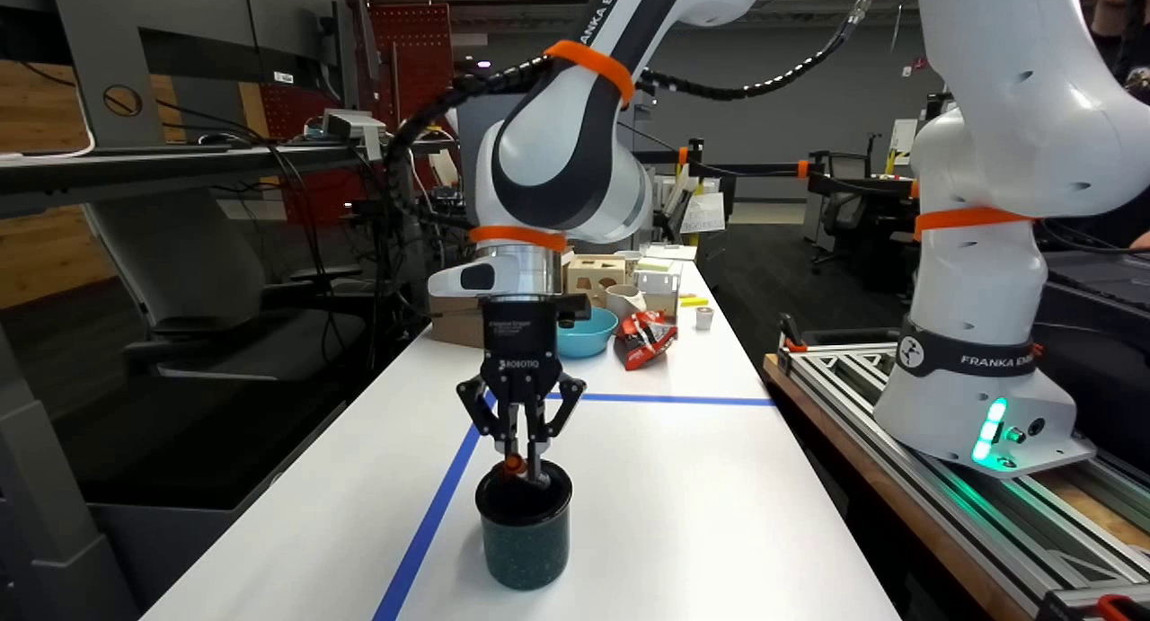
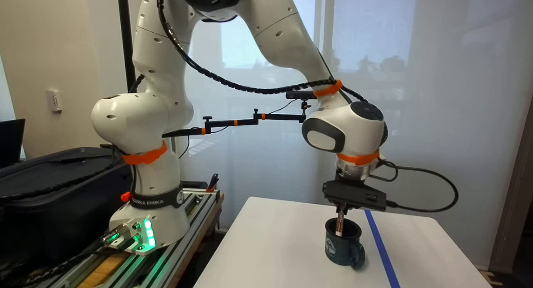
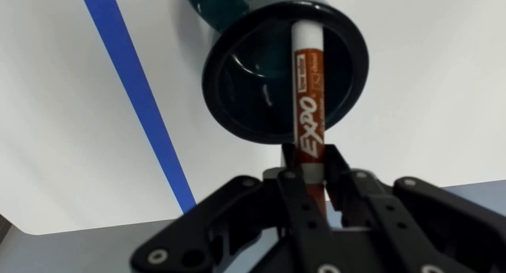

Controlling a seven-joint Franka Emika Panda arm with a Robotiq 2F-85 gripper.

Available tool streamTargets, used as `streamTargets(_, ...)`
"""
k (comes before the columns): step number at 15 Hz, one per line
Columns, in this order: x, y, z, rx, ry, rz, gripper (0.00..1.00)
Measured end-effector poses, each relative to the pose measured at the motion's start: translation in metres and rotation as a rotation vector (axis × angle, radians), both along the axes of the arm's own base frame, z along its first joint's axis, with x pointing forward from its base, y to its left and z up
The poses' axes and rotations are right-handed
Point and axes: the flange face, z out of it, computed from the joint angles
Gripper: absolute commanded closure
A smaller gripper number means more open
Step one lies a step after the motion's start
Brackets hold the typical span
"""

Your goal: Pick up the marker from the cup and put it on the table

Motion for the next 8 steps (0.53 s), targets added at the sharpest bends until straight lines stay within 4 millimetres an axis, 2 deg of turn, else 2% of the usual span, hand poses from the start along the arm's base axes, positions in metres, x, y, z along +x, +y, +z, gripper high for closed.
streamTargets(5,-0.036,-0.006,0.039,-0.022,-0.032,0.01,0.95)
streamTargets(8,-0.062,-0.013,0.049,-0.039,-0.025,0.022,0.95)
